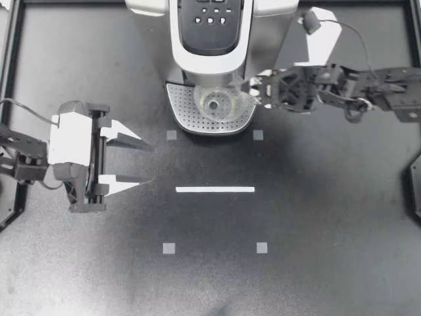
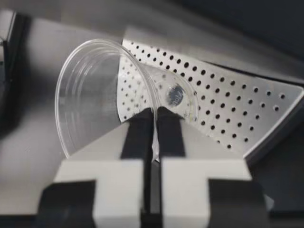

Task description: Place the coffee capsule inside the capsule container, then place the cup onto the center of the cup tray, then push the 'Hot Water' and 'Travel Mug' buttons.

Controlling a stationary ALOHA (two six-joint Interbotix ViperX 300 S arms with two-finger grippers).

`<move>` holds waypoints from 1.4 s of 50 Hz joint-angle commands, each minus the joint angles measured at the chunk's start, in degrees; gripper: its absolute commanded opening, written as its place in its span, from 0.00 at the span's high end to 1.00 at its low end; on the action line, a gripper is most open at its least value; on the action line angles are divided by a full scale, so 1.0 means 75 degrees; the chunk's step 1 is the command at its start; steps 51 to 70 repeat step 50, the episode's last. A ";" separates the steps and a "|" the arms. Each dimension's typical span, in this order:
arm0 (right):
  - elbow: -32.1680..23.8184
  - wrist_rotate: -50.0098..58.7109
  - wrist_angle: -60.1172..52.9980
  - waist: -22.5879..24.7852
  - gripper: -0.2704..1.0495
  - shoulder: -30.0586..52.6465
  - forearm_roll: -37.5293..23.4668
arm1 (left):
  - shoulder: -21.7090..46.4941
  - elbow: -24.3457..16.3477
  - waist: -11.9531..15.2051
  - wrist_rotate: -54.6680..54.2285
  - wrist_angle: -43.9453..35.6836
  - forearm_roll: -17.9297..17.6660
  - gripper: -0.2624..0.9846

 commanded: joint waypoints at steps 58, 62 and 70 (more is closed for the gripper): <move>-0.0363 0.0012 0.0141 -0.0023 0.50 0.0023 -0.0023 | -0.0105 -0.0070 0.0012 0.0023 -0.0035 -0.0012 0.37; -0.0363 0.0012 0.0141 -0.0023 0.50 0.0023 -0.0023 | -0.0105 -0.0070 0.0012 0.0023 -0.0035 -0.0012 0.37; -0.0363 0.0012 0.0141 -0.0023 0.50 0.0023 -0.0023 | -0.0105 -0.0070 0.0012 0.0023 -0.0035 -0.0012 0.37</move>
